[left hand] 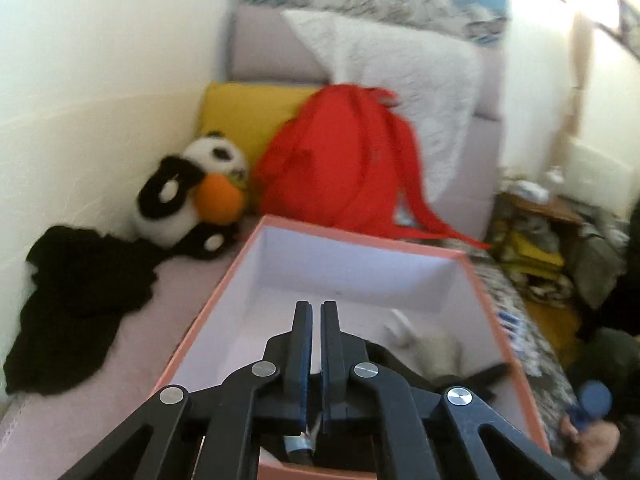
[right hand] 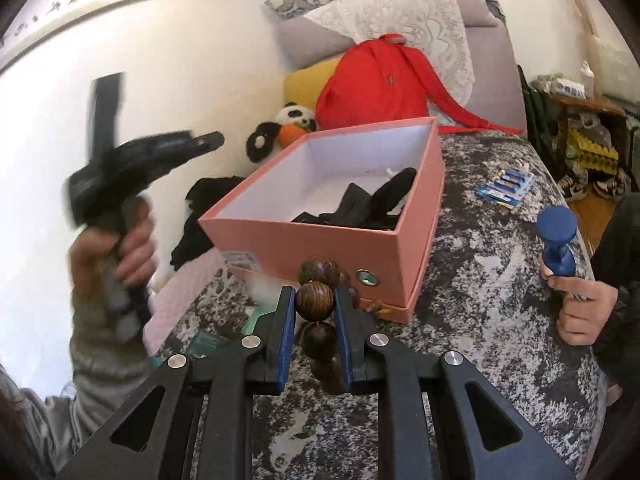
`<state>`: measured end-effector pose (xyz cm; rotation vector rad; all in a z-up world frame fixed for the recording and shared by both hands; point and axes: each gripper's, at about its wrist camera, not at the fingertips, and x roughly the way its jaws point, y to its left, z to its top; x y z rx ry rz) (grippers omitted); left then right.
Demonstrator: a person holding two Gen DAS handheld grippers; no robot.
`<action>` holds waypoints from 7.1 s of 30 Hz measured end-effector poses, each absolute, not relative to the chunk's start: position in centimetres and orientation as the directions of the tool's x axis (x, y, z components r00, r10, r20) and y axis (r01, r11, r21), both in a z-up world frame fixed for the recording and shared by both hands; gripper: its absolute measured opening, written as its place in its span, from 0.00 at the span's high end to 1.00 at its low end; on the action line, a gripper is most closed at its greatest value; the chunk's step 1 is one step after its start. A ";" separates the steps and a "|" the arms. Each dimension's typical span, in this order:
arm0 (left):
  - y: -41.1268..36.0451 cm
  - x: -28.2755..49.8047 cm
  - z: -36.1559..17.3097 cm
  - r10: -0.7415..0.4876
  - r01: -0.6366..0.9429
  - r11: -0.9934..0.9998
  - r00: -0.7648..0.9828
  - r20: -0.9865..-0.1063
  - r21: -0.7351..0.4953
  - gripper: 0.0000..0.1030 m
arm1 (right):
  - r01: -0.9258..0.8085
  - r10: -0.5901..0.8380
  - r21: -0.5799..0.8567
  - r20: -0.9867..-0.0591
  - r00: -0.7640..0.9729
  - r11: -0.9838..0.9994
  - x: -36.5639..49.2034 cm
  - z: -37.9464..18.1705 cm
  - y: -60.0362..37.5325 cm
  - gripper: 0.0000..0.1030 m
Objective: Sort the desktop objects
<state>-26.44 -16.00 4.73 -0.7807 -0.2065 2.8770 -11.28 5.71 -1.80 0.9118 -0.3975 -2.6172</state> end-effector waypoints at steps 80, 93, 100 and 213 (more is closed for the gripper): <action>-4.1 -26.7 1.2 0.052 -0.124 -0.990 -0.746 -0.664 0.062 0.19 | -0.058 -0.568 0.834 -0.423 -0.706 -0.549 -7.5 -8.5 15.2 0.06; -16.7 -17.5 -1.6 -0.018 0.076 -0.996 -0.744 -0.668 -0.057 0.11 | -0.017 -0.609 0.833 -0.417 -0.675 -0.553 -7.8 -8.4 14.2 0.06; -21.3 -12.7 -9.0 -0.134 0.265 -0.963 -0.627 -0.767 -0.049 0.17 | 0.005 -0.625 0.833 -0.411 -0.664 -0.554 -7.4 -8.0 13.8 0.06; -18.8 -19.9 -3.1 -0.121 0.200 -0.974 -0.856 -0.502 -0.105 0.96 | 0.188 -0.641 0.634 -0.626 -0.444 -0.750 -18.6 -13.1 -0.8 0.09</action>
